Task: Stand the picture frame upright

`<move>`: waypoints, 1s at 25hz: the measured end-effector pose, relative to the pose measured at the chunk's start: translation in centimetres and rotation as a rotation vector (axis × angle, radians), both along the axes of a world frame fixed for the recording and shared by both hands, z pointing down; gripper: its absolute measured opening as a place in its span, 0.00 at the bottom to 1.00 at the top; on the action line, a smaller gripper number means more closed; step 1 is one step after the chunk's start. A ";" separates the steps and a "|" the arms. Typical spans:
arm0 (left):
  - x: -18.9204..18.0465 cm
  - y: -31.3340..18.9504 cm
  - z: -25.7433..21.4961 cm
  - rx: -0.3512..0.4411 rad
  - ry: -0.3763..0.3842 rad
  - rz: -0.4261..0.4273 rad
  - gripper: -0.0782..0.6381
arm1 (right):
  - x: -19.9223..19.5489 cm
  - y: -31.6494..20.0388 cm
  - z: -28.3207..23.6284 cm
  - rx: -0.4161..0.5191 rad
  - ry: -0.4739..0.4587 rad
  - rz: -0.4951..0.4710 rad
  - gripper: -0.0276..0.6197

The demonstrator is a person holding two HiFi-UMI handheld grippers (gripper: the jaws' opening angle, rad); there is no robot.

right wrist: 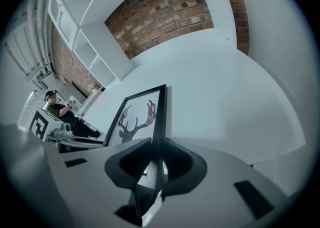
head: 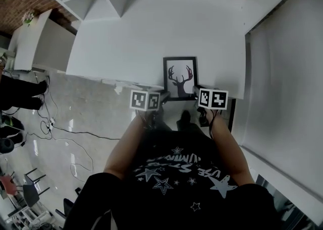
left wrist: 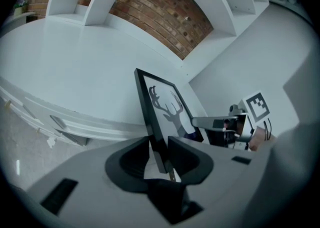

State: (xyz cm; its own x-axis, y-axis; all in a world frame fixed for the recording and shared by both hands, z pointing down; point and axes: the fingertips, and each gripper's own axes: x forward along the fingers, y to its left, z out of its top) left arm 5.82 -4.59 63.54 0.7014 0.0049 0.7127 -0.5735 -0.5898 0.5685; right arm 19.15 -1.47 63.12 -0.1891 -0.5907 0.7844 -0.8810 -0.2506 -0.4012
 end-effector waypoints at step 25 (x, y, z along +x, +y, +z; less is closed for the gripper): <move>1.0 -4.6 -7.9 0.343 0.035 -0.258 0.28 | 1.5 -7.2 -7.9 0.333 -0.020 -0.190 0.16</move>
State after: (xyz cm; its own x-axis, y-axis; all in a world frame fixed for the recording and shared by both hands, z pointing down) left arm 6.82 -9.19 55.68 0.6722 -0.4071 0.6184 -0.7110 -0.5879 0.3858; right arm 20.63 -8.69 55.19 -0.3329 -0.7654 0.5508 -0.8904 0.0629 -0.4507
